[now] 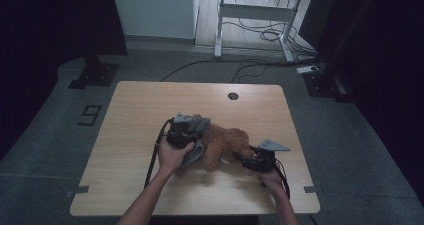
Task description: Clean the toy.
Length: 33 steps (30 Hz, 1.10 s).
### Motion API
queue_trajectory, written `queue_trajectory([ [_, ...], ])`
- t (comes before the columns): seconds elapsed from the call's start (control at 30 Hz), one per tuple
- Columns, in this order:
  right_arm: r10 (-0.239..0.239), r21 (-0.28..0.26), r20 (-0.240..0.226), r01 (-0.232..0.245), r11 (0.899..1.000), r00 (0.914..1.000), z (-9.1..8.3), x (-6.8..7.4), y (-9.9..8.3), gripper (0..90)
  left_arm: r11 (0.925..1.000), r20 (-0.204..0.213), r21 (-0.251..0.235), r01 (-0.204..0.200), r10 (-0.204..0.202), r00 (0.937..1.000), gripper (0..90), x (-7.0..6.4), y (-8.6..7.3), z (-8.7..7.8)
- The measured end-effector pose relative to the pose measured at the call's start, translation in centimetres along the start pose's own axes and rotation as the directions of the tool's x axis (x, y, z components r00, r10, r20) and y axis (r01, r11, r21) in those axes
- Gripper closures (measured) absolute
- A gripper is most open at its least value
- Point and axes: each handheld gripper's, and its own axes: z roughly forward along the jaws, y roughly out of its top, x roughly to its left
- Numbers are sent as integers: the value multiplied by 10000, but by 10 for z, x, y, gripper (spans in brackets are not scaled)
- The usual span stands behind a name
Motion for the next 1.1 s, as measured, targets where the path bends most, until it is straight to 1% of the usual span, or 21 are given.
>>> queue_trajectory([
  [0.03, -38, 43, -13, 39, 10000, 10000, 0, 0, 0, 381, 10000, 0, 8, -21, 21, 10000, 816, 0, -3, -2],
  [0.07, -72, 77, -27, 72, 9999, 10000, -1, 1, 0, 381, 9999, -16, 75, -136, 136, 9999, 816, 0, -6, -6],
  [0.13, -119, 100, -9, 119, 9999, 9999, -1, 2, 0, 382, 9997, -144, 138, -185, 187, 9997, 817, 2, -8, -11],
  [0.2, -75, 114, 12, 75, 9999, 10000, -1, 2, 0, 385, 9997, -430, 230, -115, 125, 9990, 817, 8, -12, -16],
  [0.23, -36, 99, 19, 36, 9999, 10000, -1, 2, 0, 386, 9996, -617, 288, 14, 4, 9981, 816, 13, -15, -18],
  [0.27, -2, 114, 14, 2, 9999, 10000, -2, 1, 0, 387, 9993, -669, 342, 119, -96, 9977, 816, 17, -18, -19],
  [0.3, 23, 100, -3, -23, 9999, 10000, -1, 1, 0, 387, 9986, -717, 395, 342, -313, 9969, 816, 22, -23, -19],
  [0.37, 67, 102, -45, -66, 9999, 10000, -2, 0, 0, 386, 9967, -703, 421, 695, -665, 9953, 815, 30, -31, -19],
  [0.47, 98, 116, -59, -97, 9999, 9999, -2, 0, 0, 384, 9928, -760, 606, 1036, -989, 9922, 814, 40, -44, -16],
  [0.5, 127, 112, -56, -126, 9999, 9999, -2, 0, 0, 383, 9917, -709, 560, 1155, -1115, 9912, 814, 41, -47, -15],
  [0.53, 142, 105, -53, -141, 9998, 9999, -2, 0, 0, 383, 9905, -556, 470, 1294, -1268, 9904, 814, 43, -51, -15],
  [0.57, 151, 86, -44, -150, 9999, 9999, -2, 0, -1, 384, 9899, -505, 414, 1356, -1335, 9898, 814, 44, -53, -14],
  [0.63, 124, 71, -49, -124, 9999, 9999, -2, 0, -1, 385, 9903, -525, 427, 1323, -1301, 9901, 814, 45, -55, -14],
  [0.7, 96, 70, -86, -95, 9999, 9999, -2, 0, -1, 389, 9894, -548, 383, 1399, -1377, 9889, 815, 46, -54, -16],
  [0.73, 73, 85, -98, -72, 9999, 9999, -2, 0, -2, 391, 9897, -613, 271, 1403, -1385, 9885, 814, 45, -53, -18],
  [0.8, 85, 59, -84, -85, 9999, 9999, -2, 0, -2, 393, 9931, -661, -71, 1168, -1170, 9909, 812, 39, -45, -25],
  [0.87, 153, 48, -64, -152, 9999, 9999, -2, -1, -2, 394, 9939, -425, -564, 951, -976, 9943, 809, 30, -33, -31],
  [0.9, 177, 40, -67, -177, 9998, 9998, -2, -1, -3, 394, 9942, -311, -697, 820, -843, 9960, 808, 24, -26, -32],
  [0.97, 178, 30, -64, -178, 9998, 9998, -2, -1, -3, 394, 9946, -90, -903, 520, -530, 9986, 807, 13, -14, -34],
  [1.03, 171, 25, -44, -171, 9999, 9998, -2, -1, -3, 395, 9938, 46, -1099, 179, -175, 9998, 807, 0, -4, -32],
  [1.1, 177, 1, -48, -177, 9998, 9998, -2, -1, -3, 394, 9943, 134, -1060, -107, 122, 9998, 806, -11, 3, -26],
])
